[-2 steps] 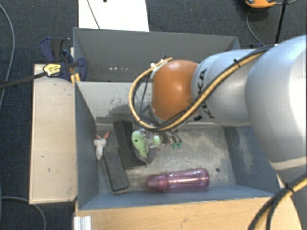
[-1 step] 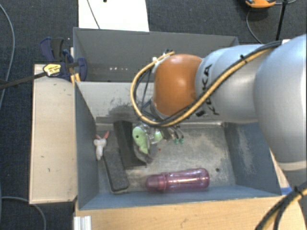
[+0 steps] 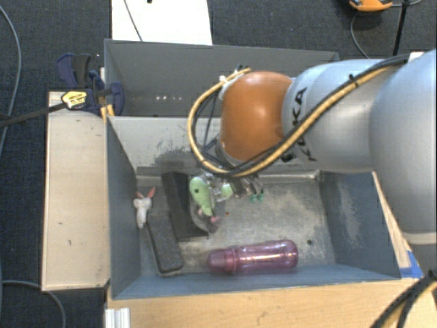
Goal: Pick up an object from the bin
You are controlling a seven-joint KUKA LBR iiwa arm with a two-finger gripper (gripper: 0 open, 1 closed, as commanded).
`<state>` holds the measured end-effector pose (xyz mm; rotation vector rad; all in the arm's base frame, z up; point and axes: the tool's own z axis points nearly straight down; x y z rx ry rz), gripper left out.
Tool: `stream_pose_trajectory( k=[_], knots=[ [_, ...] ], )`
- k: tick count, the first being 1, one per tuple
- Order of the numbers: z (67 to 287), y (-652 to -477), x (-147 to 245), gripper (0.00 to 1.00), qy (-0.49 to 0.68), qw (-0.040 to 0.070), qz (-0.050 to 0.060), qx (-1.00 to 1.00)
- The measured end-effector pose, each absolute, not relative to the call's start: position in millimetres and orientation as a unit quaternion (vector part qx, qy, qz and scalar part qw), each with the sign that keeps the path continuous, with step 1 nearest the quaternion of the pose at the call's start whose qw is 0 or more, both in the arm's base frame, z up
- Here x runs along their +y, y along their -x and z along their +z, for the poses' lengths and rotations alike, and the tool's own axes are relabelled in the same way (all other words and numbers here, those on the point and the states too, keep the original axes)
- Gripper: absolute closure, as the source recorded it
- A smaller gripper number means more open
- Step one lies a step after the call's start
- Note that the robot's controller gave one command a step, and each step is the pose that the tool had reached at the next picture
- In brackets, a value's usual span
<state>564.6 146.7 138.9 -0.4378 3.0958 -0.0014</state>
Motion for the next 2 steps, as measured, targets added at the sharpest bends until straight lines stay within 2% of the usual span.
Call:
stream_pose_trajectory(
  k=[2],
  knots=[
    [163.4,-563.8,146.6,1.0,0.139,0.006,-0.001,0.99]
  ],
)
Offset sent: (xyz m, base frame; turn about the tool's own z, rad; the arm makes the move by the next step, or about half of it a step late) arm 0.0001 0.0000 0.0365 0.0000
